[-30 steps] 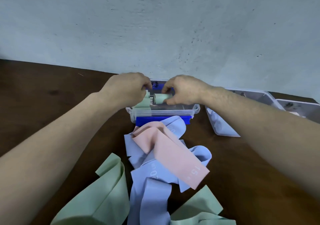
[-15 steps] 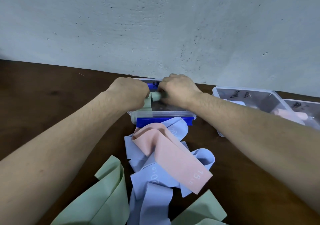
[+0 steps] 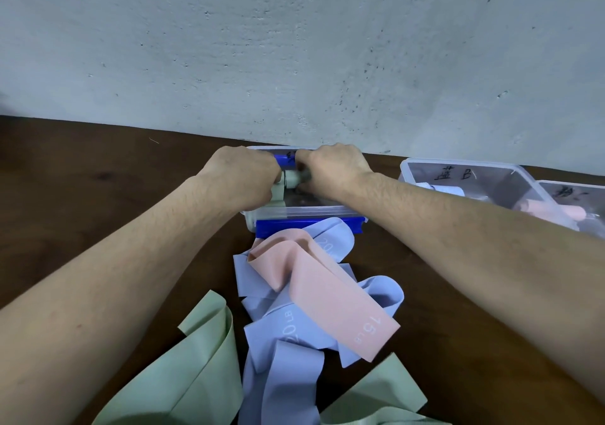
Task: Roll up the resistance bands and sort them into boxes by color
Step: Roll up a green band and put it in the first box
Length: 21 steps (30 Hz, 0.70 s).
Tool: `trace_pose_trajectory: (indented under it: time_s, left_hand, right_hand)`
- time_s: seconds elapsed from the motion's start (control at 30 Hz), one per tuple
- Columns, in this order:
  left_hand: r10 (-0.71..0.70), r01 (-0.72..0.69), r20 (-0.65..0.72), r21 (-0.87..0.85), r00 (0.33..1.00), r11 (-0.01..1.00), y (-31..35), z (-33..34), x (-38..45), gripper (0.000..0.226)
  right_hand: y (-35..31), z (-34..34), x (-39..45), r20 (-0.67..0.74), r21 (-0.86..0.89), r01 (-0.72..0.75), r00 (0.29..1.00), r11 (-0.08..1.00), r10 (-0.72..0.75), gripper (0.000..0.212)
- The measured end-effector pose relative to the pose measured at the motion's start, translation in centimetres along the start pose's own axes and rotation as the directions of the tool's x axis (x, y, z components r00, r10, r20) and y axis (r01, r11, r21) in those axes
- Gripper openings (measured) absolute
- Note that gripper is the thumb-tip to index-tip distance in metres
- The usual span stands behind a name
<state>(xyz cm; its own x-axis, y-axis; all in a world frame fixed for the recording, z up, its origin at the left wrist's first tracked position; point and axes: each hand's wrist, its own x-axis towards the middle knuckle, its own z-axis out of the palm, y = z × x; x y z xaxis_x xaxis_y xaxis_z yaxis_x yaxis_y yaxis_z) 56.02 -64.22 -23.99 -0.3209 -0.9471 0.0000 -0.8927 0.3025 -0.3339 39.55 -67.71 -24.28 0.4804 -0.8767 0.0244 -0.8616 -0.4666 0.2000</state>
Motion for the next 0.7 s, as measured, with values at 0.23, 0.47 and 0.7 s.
trace_pose_trajectory:
  time_s: [0.23,0.47,0.7]
  left_hand:
    - [-0.014,0.014,-0.018,-0.026,1.000,1.000,-0.1,-0.3,-0.5,0.028]
    - [-0.006,0.001,-0.060,-0.080,0.998,0.997,0.5,-1.3,-1.5,0.029]
    - [0.001,-0.041,-0.170,-0.230,0.986,0.972,2.1,-3.4,-3.7,0.028]
  right_hand:
    - [0.2,0.0,-0.2,-0.014,0.029,-0.028,1.000,0.999,0.028,0.037]
    - [0.6,-0.3,-1.2,-0.013,0.049,-0.030,0.999,0.998,0.031,0.039]
    - [1.1,-1.8,-3.8,-0.126,0.110,-0.005,0.992,0.994,0.019,0.037]
